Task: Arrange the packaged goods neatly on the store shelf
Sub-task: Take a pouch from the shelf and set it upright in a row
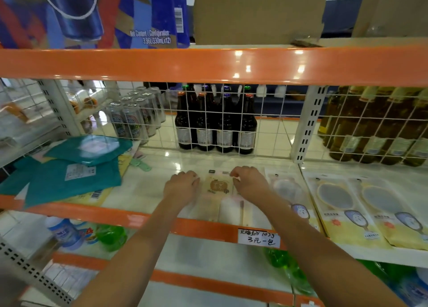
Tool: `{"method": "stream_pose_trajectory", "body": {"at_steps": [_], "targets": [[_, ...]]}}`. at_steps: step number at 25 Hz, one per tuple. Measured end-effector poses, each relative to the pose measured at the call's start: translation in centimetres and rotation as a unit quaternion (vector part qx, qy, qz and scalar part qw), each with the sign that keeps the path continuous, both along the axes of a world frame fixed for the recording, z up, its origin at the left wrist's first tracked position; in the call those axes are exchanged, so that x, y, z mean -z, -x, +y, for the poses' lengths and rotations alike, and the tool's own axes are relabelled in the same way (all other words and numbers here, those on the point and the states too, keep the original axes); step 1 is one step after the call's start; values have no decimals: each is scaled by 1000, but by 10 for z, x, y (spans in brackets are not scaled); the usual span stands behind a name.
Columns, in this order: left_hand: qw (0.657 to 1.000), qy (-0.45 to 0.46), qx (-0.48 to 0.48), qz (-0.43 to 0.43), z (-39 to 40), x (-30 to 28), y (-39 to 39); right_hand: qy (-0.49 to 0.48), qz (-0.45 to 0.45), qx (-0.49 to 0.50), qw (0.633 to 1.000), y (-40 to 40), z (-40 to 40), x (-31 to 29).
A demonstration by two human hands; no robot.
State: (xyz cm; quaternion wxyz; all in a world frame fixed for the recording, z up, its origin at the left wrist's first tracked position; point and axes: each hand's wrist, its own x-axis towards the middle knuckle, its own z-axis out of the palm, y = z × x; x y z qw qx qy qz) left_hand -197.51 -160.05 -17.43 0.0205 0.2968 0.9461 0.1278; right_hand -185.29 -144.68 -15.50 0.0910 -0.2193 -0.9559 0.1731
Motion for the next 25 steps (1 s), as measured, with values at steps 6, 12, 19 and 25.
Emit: {"method": "stream_pose_trajectory", "body": {"at_steps": [6, 12, 19, 25], "targets": [[994, 79, 41, 66, -33, -19, 20, -1, -25, -47, 999, 34, -44, 0], [993, 81, 35, 74, -94, -42, 59, 3, 17, -68, 998, 91, -96, -20], [993, 75, -13, 88, -184, -56, 116, -12, 20, -96, 995, 164, -171, -29], [994, 77, -28, 75, -239, -43, 149, -7, -19, -107, 994, 207, -223, -8]]}}
